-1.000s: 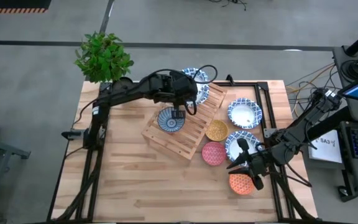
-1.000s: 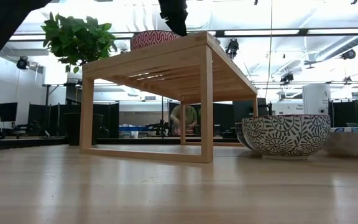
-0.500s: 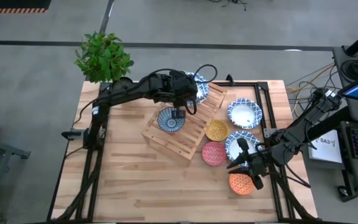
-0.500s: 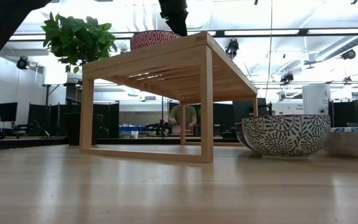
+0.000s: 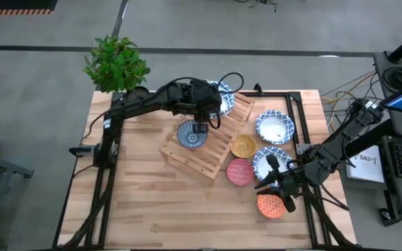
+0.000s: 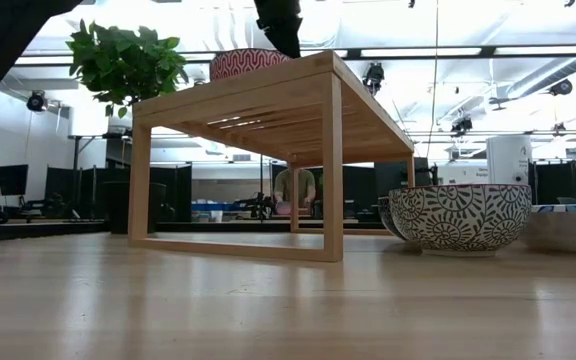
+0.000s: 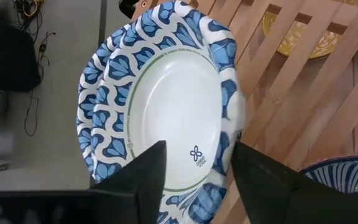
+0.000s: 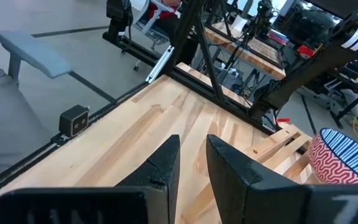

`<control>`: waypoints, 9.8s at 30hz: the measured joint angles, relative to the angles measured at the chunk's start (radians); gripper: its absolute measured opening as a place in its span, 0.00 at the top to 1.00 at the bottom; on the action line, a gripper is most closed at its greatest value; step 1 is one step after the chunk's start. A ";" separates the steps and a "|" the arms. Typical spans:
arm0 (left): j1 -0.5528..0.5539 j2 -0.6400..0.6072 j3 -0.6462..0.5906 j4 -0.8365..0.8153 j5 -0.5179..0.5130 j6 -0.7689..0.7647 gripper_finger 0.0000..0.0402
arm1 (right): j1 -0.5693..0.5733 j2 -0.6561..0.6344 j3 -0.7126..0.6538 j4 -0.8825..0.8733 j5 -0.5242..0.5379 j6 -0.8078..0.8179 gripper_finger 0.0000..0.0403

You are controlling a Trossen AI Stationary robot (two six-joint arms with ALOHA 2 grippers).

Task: Place and stack bowls onto a shelf
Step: Stack the white patterned bowl on top of the white patterned bowl on the shelf, then stack the red patterned bowl on top of the blue patterned bowl on the shelf

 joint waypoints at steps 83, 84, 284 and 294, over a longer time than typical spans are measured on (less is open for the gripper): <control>0.031 -0.031 -0.069 0.012 0.258 -0.011 1.00 | 0.000 0.000 0.001 -0.015 0.001 -0.002 0.83; 0.028 -0.032 -0.046 0.010 0.270 -0.005 1.00 | 0.000 0.000 0.001 -0.015 0.001 -0.003 0.83; -0.299 -1.287 -1.838 1.486 -0.011 -0.078 1.00 | -0.645 0.957 1.366 -1.062 -0.156 -0.139 0.97; -0.299 -1.287 -1.839 1.487 -0.011 -0.074 1.00 | -0.646 0.999 1.366 -1.068 -0.185 -0.146 0.97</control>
